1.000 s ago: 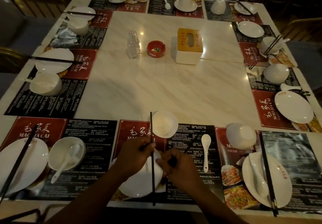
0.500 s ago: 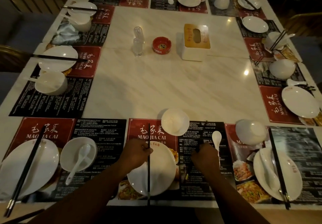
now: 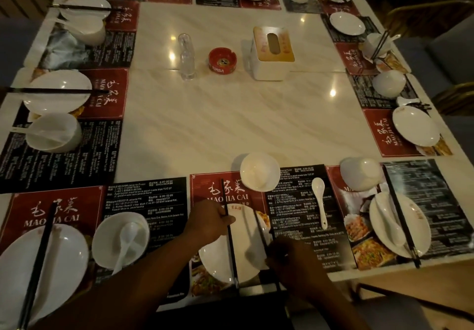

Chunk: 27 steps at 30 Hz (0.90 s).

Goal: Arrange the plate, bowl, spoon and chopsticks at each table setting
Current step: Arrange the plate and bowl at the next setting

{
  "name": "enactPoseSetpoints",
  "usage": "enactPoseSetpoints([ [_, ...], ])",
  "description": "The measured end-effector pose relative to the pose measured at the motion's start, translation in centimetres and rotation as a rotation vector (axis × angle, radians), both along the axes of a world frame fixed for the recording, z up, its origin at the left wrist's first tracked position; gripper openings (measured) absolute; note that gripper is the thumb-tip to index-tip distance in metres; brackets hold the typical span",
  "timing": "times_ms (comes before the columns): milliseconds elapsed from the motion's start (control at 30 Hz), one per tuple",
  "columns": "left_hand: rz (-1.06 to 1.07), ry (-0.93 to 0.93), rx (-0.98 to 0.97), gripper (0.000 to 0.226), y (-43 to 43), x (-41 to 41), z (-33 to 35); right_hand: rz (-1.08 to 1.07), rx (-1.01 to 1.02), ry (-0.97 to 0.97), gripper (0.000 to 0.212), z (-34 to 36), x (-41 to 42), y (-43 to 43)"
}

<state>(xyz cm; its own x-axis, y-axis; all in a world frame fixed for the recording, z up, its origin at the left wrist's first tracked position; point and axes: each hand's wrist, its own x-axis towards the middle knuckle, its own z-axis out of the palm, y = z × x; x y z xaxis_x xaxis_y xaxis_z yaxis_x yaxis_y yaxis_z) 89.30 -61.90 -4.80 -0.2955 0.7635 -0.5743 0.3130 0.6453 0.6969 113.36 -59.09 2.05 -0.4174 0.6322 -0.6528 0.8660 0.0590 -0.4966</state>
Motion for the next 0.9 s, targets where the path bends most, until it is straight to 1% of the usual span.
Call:
enactPoseSetpoints([
  [67,-0.025,0.009,0.01,0.015,-0.1,0.0,0.0,-0.005,0.029,0.017,0.019,-0.8,-2.0,-0.9],
  [133,-0.043,0.022,0.018,0.016,-0.3,-0.3,0.2,-0.019,0.124,0.026,0.018,-1.9,-4.0,-1.0],
  [233,-0.032,0.063,0.082,0.013,-0.8,-0.9,0.8,-0.047,0.205,0.019,0.019,-3.2,-6.0,-0.7],
  [333,-0.048,0.309,0.143,0.01,-1.6,-2.2,1.2,-0.076,0.236,0.023,0.018,-3.8,-6.9,-0.7],
  [400,-0.053,0.362,0.164,0.01,-2.2,-3.1,1.2,-0.08,0.252,0.028,0.018,-4.2,-7.1,-0.9],
  [533,-0.117,0.349,0.155,0.018,-3.2,-4.2,0.8,-0.121,0.237,0.041,0.021,-4.6,-7.4,-1.5],
  [667,-0.14,0.327,0.132,0.022,-3.7,-4.2,0.4,-0.164,0.24,0.044,0.04,-4.6,-7.9,-2.1],
  [733,-0.153,0.328,0.119,0.023,-3.9,-4.2,0.3,-0.137,0.219,0.036,0.048,-4.5,-8.0,-2.2],
  [800,-0.135,0.314,0.116,0.027,-3.9,-4.1,0.3,-0.132,0.2,0.04,0.047,-4.5,-8.0,-2.1],
  [900,-0.118,0.29,0.111,0.032,-4.0,-4.1,0.2,-0.121,0.179,0.03,0.039,-4.4,-7.9,-1.8],
])
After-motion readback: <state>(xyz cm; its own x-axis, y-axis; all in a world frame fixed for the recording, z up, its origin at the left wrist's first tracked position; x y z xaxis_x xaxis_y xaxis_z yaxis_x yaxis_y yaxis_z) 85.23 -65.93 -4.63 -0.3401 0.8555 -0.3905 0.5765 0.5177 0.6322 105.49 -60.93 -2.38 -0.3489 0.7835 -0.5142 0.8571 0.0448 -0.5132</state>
